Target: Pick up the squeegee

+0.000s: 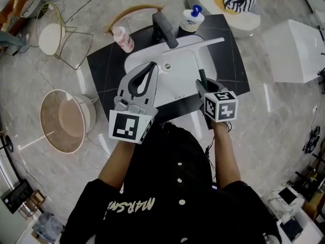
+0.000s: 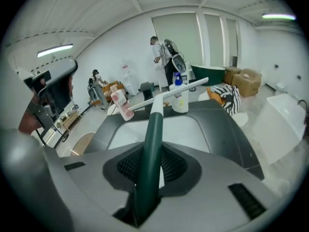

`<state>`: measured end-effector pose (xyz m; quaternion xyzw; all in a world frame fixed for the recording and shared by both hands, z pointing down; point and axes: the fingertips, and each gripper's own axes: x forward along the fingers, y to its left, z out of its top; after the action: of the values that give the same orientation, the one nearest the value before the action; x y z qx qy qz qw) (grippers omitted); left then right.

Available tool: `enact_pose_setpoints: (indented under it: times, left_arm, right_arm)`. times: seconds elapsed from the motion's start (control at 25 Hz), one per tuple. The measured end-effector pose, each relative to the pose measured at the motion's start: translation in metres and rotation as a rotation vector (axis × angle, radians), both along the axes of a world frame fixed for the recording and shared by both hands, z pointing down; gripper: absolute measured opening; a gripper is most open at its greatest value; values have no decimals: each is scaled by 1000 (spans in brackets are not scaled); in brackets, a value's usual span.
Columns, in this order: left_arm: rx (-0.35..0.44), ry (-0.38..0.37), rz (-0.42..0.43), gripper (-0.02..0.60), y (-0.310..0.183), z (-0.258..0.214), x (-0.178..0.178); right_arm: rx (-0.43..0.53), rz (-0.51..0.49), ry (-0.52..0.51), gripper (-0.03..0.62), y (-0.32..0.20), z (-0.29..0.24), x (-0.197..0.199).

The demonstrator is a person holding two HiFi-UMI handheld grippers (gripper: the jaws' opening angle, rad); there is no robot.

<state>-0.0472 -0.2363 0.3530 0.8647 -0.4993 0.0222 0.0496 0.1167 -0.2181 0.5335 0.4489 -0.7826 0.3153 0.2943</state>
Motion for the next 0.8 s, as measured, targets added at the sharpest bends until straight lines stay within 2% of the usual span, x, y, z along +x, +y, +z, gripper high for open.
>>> enact_pose_setpoints:
  times: [0.12, 0.32, 0.48, 0.6, 0.8]
  left_arm:
    - [50, 1, -1, 18, -2, -21, 1]
    - [86, 3, -10, 18, 2, -46, -1]
    - [118, 43, -20, 18, -1, -67, -10]
    - [161, 50, -29, 18, -3, -86, -16]
    - [219, 40, -50, 18, -2, -115, -24]
  right_arm:
    - [157, 20, -10, 69, -13, -40, 1]
    - [424, -8, -71, 69, -21, -109, -17]
    - [602, -8, -121, 69, -31, -159, -31]
    - [713, -8, -147, 69, -33, -195, -36]
    - [833, -22, -181, 69, -31, -245, -46]
